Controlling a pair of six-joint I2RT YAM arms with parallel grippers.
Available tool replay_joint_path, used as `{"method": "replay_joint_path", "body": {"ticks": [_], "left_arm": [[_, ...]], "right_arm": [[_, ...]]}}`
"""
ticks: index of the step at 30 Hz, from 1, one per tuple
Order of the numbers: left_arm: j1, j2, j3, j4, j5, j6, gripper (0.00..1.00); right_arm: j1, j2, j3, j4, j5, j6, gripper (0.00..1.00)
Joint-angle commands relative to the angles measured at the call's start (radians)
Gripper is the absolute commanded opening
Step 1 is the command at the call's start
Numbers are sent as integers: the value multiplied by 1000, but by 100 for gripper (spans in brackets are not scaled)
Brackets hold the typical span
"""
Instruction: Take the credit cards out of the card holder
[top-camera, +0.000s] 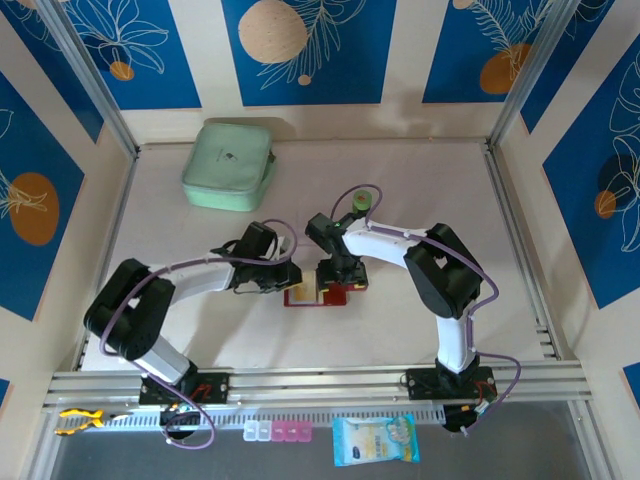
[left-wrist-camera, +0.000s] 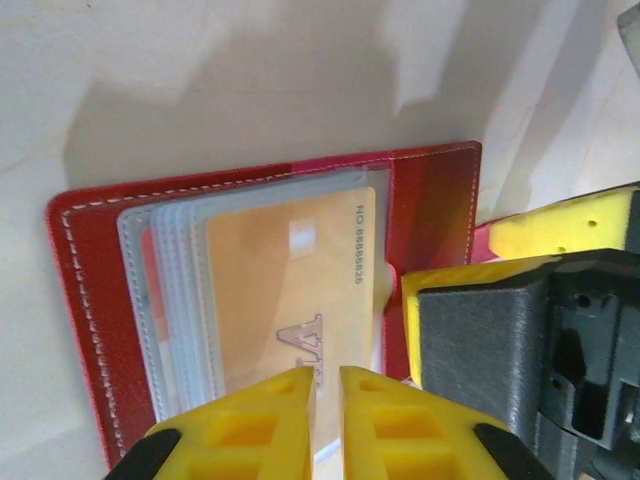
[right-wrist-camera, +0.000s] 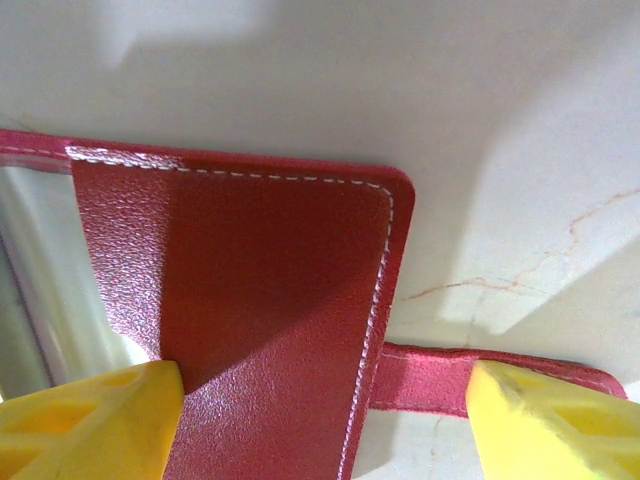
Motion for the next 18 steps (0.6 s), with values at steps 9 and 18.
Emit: {"method": "replay_joint_path", "body": {"ticks": [9,18], "left_arm": [[-3,31,1,-94,-75,74,13],[-2,31,-18,-67,-61,60,12]], "right_arm": [[22,45,-9,-52,19,10,76],[23,-27,11,-79,24,10,75]]}}
